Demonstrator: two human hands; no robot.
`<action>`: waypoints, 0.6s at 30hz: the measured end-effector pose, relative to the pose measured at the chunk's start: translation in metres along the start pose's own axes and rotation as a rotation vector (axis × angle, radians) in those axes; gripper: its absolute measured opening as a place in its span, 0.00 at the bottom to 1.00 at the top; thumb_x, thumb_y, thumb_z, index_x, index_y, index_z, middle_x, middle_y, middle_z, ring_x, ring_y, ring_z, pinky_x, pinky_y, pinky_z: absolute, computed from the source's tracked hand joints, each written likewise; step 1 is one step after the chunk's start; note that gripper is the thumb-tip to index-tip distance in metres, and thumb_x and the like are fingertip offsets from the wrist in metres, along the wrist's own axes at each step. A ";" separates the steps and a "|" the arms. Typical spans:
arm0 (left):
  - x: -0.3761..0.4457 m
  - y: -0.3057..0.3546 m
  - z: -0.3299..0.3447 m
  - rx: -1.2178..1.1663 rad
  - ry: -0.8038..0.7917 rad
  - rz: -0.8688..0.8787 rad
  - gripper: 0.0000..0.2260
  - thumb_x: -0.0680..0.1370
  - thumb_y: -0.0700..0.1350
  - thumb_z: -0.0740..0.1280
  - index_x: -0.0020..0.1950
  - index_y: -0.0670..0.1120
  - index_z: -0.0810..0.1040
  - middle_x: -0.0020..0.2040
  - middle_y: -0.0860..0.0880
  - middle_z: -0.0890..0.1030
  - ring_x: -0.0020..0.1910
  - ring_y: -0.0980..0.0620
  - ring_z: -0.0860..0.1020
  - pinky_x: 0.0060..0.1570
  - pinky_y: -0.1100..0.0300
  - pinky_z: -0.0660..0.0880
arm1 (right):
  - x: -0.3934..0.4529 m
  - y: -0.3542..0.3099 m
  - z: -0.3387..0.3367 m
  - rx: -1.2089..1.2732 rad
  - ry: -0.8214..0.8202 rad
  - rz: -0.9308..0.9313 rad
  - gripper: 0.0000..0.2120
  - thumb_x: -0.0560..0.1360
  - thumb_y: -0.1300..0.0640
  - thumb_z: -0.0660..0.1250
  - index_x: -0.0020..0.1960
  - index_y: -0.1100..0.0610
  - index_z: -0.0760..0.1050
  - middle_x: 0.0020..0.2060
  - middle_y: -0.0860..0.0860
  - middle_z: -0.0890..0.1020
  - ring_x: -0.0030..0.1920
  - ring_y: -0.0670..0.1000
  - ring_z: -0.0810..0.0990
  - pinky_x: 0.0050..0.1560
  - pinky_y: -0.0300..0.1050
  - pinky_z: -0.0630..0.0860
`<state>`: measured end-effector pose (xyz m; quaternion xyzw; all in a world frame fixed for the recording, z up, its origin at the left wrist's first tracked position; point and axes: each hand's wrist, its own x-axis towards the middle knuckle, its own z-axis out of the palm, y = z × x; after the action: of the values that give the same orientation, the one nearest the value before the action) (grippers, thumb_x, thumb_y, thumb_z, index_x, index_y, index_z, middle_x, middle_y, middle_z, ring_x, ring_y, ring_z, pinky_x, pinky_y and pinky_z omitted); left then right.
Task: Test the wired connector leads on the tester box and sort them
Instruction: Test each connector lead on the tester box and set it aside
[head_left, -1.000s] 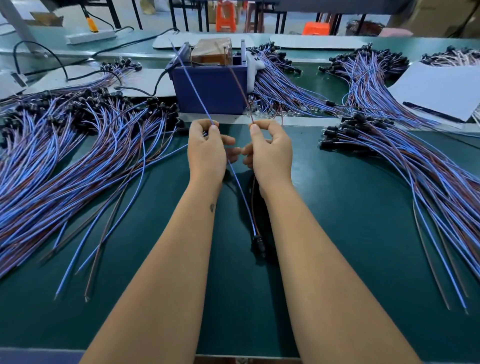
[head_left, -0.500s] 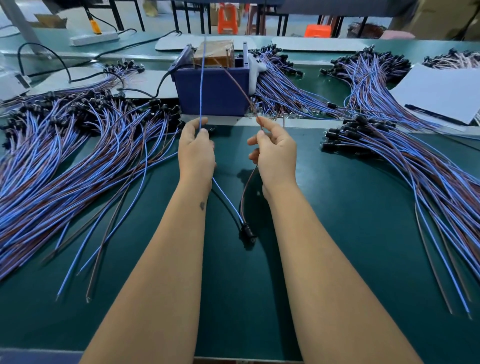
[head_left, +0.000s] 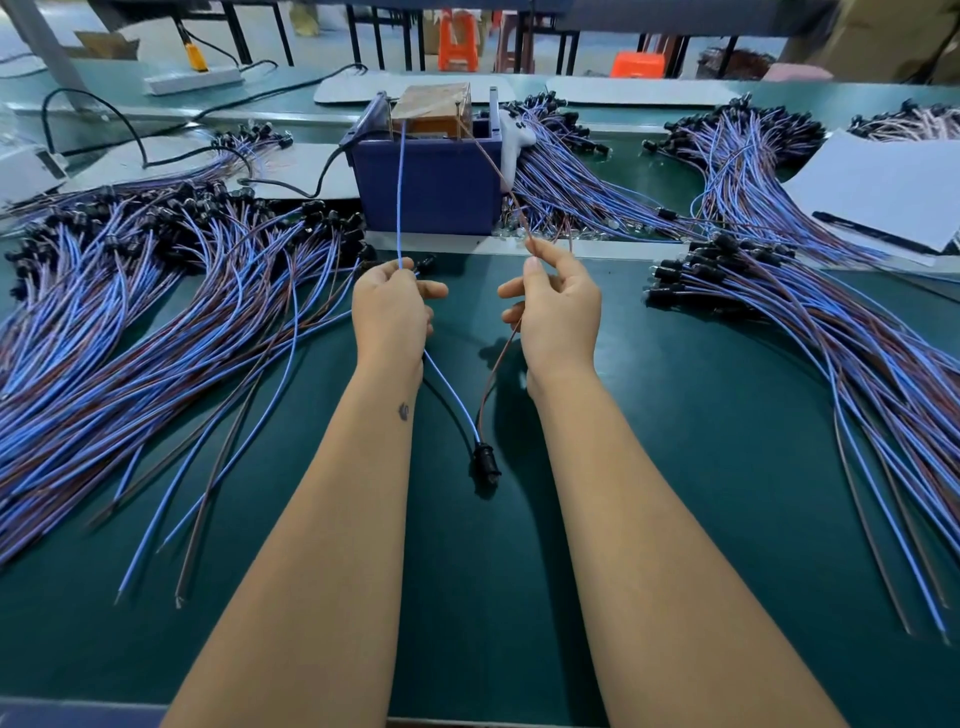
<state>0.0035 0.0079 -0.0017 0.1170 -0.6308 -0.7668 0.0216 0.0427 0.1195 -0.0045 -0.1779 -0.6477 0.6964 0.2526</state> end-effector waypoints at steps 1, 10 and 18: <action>0.000 0.000 0.000 0.002 0.002 -0.006 0.12 0.80 0.36 0.53 0.56 0.45 0.73 0.29 0.51 0.79 0.20 0.56 0.62 0.20 0.66 0.61 | 0.000 0.000 0.000 -0.003 0.002 -0.002 0.12 0.82 0.58 0.59 0.62 0.51 0.76 0.33 0.49 0.80 0.26 0.45 0.73 0.33 0.40 0.73; 0.001 -0.001 0.000 -0.025 0.008 -0.005 0.14 0.79 0.34 0.51 0.54 0.45 0.73 0.28 0.52 0.79 0.20 0.56 0.62 0.20 0.67 0.62 | 0.003 0.000 0.002 -0.025 0.010 -0.024 0.12 0.82 0.58 0.58 0.62 0.52 0.76 0.34 0.50 0.80 0.27 0.46 0.73 0.34 0.39 0.73; 0.001 -0.001 -0.001 -0.003 0.011 0.014 0.15 0.79 0.34 0.52 0.60 0.44 0.72 0.34 0.49 0.80 0.20 0.56 0.62 0.21 0.66 0.62 | 0.002 0.000 0.003 -0.023 -0.015 -0.045 0.13 0.82 0.58 0.59 0.63 0.52 0.76 0.33 0.49 0.79 0.34 0.48 0.75 0.29 0.33 0.71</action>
<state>0.0027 0.0072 -0.0031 0.1167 -0.6304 -0.7668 0.0304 0.0395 0.1184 -0.0039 -0.1608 -0.6614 0.6844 0.2613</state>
